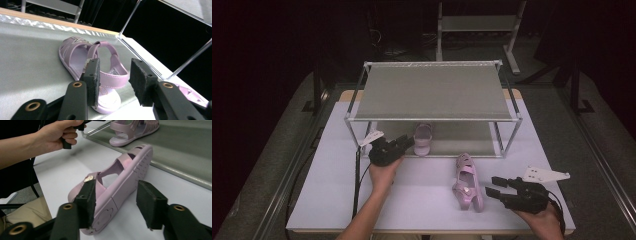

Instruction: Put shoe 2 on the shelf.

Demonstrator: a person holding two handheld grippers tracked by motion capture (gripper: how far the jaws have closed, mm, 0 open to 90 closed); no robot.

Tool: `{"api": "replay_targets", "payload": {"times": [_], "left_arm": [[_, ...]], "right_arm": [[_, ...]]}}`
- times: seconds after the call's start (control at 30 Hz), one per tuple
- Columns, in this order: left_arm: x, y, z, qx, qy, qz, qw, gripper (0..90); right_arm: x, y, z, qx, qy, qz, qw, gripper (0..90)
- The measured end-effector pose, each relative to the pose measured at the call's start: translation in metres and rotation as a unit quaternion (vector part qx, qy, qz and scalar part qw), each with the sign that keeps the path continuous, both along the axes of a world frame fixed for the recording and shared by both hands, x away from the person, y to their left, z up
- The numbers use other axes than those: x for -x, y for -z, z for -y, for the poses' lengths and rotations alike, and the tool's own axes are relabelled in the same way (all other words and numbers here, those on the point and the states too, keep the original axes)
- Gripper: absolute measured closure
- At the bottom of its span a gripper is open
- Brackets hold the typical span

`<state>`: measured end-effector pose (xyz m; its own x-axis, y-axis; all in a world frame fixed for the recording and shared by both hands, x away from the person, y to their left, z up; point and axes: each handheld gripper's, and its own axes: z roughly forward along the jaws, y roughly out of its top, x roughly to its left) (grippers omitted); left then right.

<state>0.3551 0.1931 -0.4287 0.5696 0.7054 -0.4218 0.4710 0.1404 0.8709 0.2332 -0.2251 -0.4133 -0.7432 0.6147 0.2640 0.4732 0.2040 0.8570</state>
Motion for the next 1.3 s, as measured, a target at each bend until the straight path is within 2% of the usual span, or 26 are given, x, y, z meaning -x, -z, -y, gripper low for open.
{"api": "replay_targets", "payload": {"times": [0.07,0.1,0.13,0.17,0.23,0.5,0.73,1.13,1.3], "left_arm": [[0.005,-0.002,-0.001,-0.003,0.005,0.003,1.0,58.8],[0.008,-0.004,-0.002,-0.005,0.008,0.005,0.9999,56.9],[0.008,-0.004,-0.002,-0.005,0.008,0.005,0.9999,56.8],[0.012,-0.005,-0.004,-0.007,0.01,0.006,0.9999,56.1],[0.015,-0.005,-0.005,-0.006,0.012,0.005,0.9999,55.0],[0.026,-0.009,-0.009,-0.012,0.022,0.01,0.9996,49.6],[0.032,-0.01,-0.012,-0.014,0.026,0.012,0.9995,47.2],[0.042,-0.012,-0.021,-0.018,0.031,0.015,0.9993,45.2],[0.046,-0.011,-0.026,-0.021,0.032,0.015,0.9992,44.6]], "right_arm": [[0.0,-0.001,-0.002,0.0,-0.004,0.001,1.0,56.6],[0.0,-0.003,-0.005,0.001,-0.007,0.004,1.0,61.4],[0.0,-0.003,-0.005,0.001,-0.007,0.004,1.0,61.4],[0.0,-0.003,-0.009,0.005,-0.012,0.002,0.9999,66.0],[0.0,-0.004,-0.013,0.012,-0.016,-0.001,0.9998,69.3],[-0.002,-0.004,-0.03,0.031,-0.035,-0.003,0.9989,77.0],[-0.005,-0.002,-0.039,0.058,-0.036,-0.006,0.9977,78.6],[-0.004,-0.001,-0.032,0.062,-0.021,-0.005,0.9979,79.2],[-0.003,0.0,-0.021,0.063,-0.002,-0.007,0.998,78.3]]}}
